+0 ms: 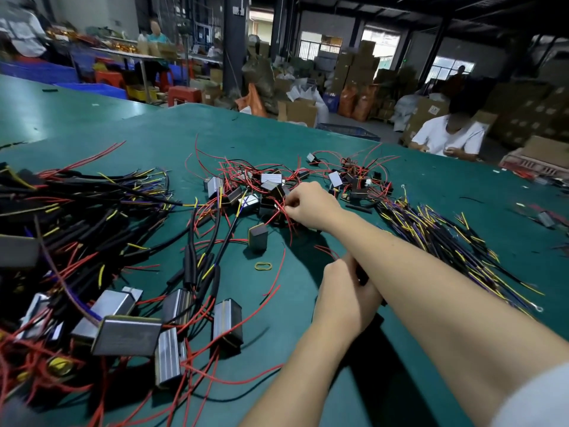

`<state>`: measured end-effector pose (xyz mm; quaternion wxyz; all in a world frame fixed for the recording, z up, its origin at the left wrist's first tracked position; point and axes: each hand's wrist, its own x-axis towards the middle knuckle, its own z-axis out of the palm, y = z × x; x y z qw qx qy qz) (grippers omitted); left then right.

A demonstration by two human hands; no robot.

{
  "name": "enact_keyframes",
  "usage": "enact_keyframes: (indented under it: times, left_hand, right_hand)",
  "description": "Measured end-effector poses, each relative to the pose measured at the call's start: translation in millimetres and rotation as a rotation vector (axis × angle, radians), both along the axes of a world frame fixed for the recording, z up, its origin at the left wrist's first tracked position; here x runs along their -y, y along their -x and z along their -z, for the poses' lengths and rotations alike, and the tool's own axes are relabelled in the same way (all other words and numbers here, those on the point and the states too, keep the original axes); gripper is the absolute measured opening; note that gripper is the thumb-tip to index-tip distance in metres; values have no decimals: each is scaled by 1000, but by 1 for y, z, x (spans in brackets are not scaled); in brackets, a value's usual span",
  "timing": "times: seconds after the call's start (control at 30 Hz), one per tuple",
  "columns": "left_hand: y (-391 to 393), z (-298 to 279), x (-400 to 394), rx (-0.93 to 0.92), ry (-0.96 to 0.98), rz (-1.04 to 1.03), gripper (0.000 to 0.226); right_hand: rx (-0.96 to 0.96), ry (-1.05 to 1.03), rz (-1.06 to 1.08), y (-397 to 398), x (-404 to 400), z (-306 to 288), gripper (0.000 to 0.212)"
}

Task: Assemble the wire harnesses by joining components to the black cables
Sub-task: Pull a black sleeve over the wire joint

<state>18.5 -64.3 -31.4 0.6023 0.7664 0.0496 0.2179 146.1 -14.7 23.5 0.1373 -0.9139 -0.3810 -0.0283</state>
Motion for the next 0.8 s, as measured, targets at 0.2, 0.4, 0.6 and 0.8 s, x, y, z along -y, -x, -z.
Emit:
enact_keyframes:
  times: [0.2,0.4,0.6,0.8]
  left_hand:
    - [0,2,0,13,67,2,11]
    - [5,-1,-2,34,109,15,12]
    - [4,-6,-3,5,90,31,24]
    - [0,-4,-1,31,99,12,13]
  right_hand:
    - [-42,2,-63,3,-5,6,22]
    - [-9,86,-70,7,-9,9,11]
    - [-115,217,-73,6,-4,-3,15]
    - [-354,-94,-85,-6,53,-53,6]
